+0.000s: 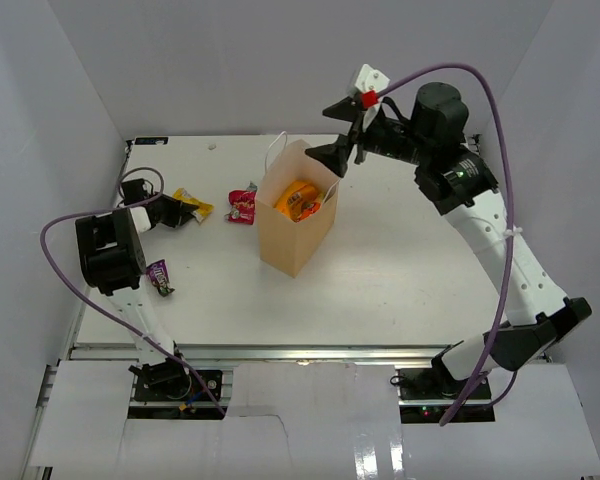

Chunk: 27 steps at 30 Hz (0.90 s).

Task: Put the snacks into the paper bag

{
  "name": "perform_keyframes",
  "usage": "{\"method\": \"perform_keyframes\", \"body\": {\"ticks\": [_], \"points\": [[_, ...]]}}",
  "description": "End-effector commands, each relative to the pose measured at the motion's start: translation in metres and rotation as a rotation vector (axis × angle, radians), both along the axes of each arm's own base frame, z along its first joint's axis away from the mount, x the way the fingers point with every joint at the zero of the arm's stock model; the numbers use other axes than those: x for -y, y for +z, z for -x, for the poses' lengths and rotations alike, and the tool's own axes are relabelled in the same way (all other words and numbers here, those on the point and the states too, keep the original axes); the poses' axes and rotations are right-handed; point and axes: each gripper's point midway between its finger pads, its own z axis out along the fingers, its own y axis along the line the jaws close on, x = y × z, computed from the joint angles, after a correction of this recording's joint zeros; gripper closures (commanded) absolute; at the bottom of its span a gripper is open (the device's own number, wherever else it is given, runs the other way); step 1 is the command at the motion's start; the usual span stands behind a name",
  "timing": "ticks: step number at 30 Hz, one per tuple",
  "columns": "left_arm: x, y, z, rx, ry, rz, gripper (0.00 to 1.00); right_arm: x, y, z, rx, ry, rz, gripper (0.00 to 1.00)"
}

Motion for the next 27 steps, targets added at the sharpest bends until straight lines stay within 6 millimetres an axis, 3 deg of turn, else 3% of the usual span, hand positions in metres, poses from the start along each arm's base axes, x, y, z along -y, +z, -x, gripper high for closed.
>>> {"method": "perform_keyframes", "body": {"ticks": [1, 2, 4, 6, 7, 8, 11, 12, 14, 15, 17, 20, 22, 27], "points": [[0.035, 0.072, 0.015, 0.324, -0.257, -0.009, 0.94, -0.043, 0.026, 0.016, 0.0, 0.06, -0.08, 0.14], [0.038, 0.091, 0.021, 0.38, -0.287, -0.036, 0.94, -0.05, 0.026, 0.016, -0.027, 0.061, -0.088, 0.14], [0.046, 0.093, 0.041, 0.419, -0.353, -0.075, 0.95, -0.072, 0.02, 0.023, -0.148, 0.087, -0.108, 0.14], [0.055, 0.125, 0.059, 0.525, -0.422, -0.118, 0.95, -0.094, 0.018, 0.025, -0.229, 0.118, -0.124, 0.14], [0.059, 0.124, 0.071, 0.543, -0.454, -0.139, 0.95, -0.104, 0.01, 0.026, -0.314, 0.128, -0.139, 0.13], [0.066, 0.149, 0.082, 0.616, -0.492, -0.162, 0.95, -0.116, 0.008, 0.035, -0.339, 0.144, -0.145, 0.11], [0.077, 0.165, 0.111, 0.698, -0.562, -0.201, 0.96, -0.141, -0.008, 0.056, -0.443, 0.203, -0.139, 0.11], [0.082, 0.187, 0.124, 0.763, -0.583, -0.233, 0.96, -0.147, -0.011, 0.061, -0.472, 0.214, -0.14, 0.11], [0.09, 0.188, 0.143, 0.776, -0.603, -0.214, 0.96, -0.162, -0.019, 0.073, -0.537, 0.235, -0.138, 0.11], [0.1, 0.201, 0.156, 0.819, -0.634, -0.213, 0.96, -0.167, -0.027, 0.074, -0.56, 0.23, -0.132, 0.12], [0.119, 0.2, 0.173, 0.835, -0.67, -0.199, 0.96, -0.177, -0.038, 0.077, -0.592, 0.223, -0.127, 0.13], [0.134, 0.223, 0.196, 0.923, -0.696, -0.235, 0.96, -0.187, -0.055, 0.071, -0.635, 0.197, -0.117, 0.13], [0.137, 0.242, 0.208, 0.981, -0.688, -0.258, 0.95, -0.192, -0.062, 0.068, -0.645, 0.189, -0.111, 0.14], [0.147, 0.265, 0.231, 1.035, -0.69, -0.232, 0.95, -0.197, -0.085, 0.07, -0.674, 0.188, -0.069, 0.16]]}}
